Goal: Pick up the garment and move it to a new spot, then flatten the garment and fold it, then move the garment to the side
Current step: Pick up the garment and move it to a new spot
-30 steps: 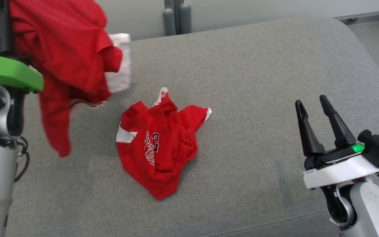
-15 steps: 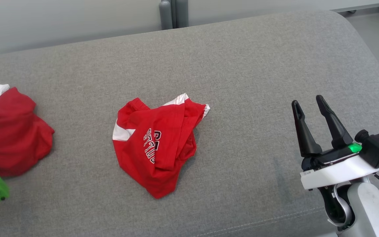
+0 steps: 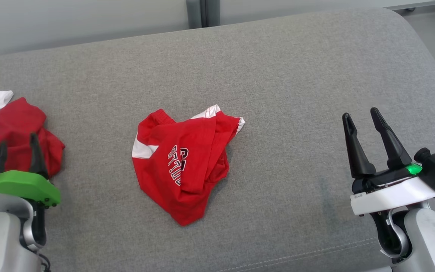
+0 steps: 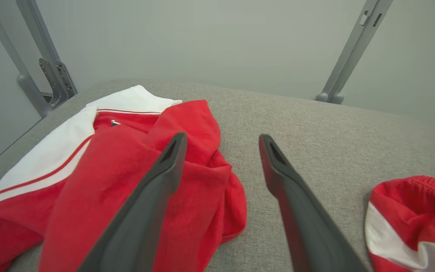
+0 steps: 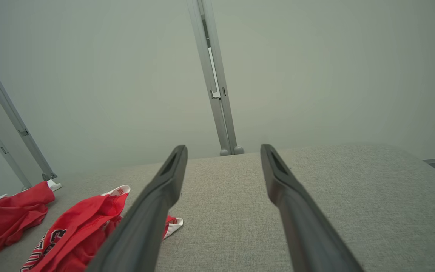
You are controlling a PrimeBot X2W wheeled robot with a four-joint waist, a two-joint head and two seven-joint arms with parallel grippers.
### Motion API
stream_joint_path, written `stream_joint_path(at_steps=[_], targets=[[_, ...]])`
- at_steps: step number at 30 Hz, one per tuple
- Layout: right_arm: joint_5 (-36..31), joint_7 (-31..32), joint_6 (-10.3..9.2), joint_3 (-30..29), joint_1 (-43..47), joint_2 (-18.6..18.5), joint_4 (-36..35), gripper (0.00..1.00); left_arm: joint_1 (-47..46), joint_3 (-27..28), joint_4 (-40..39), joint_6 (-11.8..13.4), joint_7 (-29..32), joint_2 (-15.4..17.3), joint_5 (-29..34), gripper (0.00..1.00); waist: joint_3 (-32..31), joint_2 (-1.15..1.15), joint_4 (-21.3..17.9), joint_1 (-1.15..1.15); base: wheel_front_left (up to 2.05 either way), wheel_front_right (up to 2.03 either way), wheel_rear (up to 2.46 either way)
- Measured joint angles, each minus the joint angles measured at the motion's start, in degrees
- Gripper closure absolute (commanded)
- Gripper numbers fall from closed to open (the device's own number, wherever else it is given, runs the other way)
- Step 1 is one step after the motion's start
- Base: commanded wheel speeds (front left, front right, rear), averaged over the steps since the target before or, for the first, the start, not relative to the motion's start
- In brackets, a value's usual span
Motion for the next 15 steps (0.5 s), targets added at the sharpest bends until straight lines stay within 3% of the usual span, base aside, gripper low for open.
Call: stream_joint_path(at_steps=[15], targets=[[1.15,0.12,0.32,2.16,0.01,0.21,0.81,0.00,-0.32,-10.58,-8.09,-6.73,1.10,-6.73,0.66,0.00,-0.39,0.00,1.40,0.00,0.00,0.00,0.00]])
